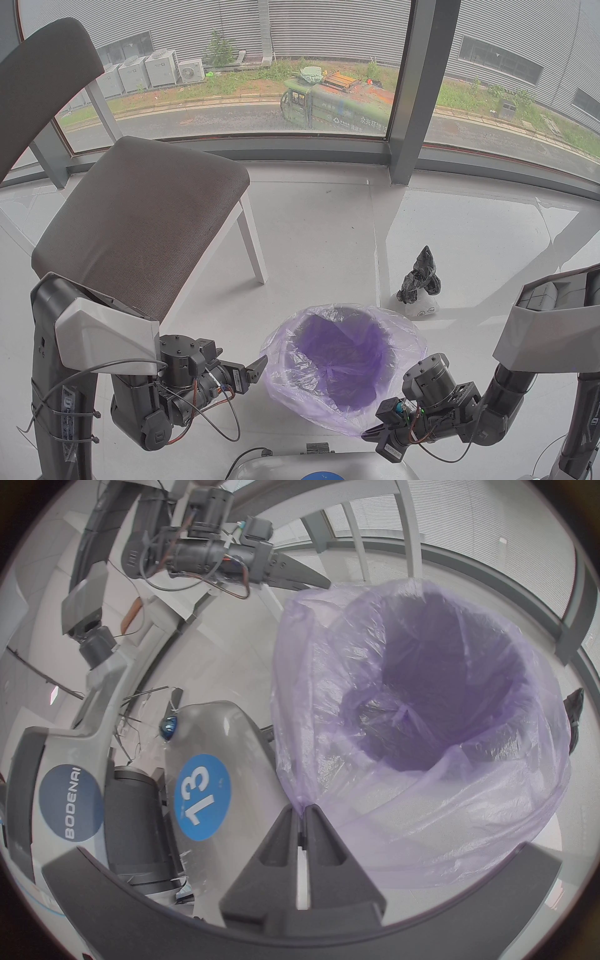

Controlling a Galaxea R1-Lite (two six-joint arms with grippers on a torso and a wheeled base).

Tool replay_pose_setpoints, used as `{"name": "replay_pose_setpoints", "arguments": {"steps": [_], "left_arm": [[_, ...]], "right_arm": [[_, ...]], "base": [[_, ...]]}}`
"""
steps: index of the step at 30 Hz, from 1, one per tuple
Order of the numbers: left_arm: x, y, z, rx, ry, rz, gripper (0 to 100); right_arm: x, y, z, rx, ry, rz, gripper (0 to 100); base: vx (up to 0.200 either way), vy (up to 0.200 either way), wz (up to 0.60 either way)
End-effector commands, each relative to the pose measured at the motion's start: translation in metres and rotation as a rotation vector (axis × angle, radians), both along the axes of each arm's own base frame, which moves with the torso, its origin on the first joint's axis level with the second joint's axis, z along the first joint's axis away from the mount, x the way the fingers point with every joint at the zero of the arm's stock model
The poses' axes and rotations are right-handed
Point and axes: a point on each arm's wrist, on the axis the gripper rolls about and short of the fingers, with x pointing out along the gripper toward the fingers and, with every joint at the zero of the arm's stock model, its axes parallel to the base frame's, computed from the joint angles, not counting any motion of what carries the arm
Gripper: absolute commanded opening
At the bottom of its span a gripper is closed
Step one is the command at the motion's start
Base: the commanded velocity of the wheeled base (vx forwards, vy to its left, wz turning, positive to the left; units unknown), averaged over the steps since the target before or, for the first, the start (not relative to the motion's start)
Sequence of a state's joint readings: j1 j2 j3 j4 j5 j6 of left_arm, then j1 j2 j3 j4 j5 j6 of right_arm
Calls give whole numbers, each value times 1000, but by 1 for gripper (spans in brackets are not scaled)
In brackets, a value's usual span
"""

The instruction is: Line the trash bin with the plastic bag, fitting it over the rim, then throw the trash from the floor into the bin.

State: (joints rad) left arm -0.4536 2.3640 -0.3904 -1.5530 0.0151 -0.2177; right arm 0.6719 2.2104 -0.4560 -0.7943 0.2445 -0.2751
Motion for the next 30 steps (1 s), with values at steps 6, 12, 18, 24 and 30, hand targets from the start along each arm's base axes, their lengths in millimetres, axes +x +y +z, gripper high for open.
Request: {"name": "replay_pose_setpoints", "arguments": {"steps": [6,12,18,24,30], "left_arm": [[1,0,1,-8,-13,4,100],[2,1,1,-8,-15,4,100],[3,1,1,-9,-16,8,100],[3,1,2,-11,-20,10,100],[3,2,3,-13,-23,11,100]], "right_arm": [[42,-1,-14,-15,-41,-155,0],[83,-9,-7,-8,-111,-266,0],[116,-5,11,23,-192,-325,0],[116,-2,18,24,-188,-325,0],[92,-8,39,28,-194,-311,0]], "base": [[0,0,0],[0,0,0],[0,0,0],[0,0,0],[0,0,0]]}}
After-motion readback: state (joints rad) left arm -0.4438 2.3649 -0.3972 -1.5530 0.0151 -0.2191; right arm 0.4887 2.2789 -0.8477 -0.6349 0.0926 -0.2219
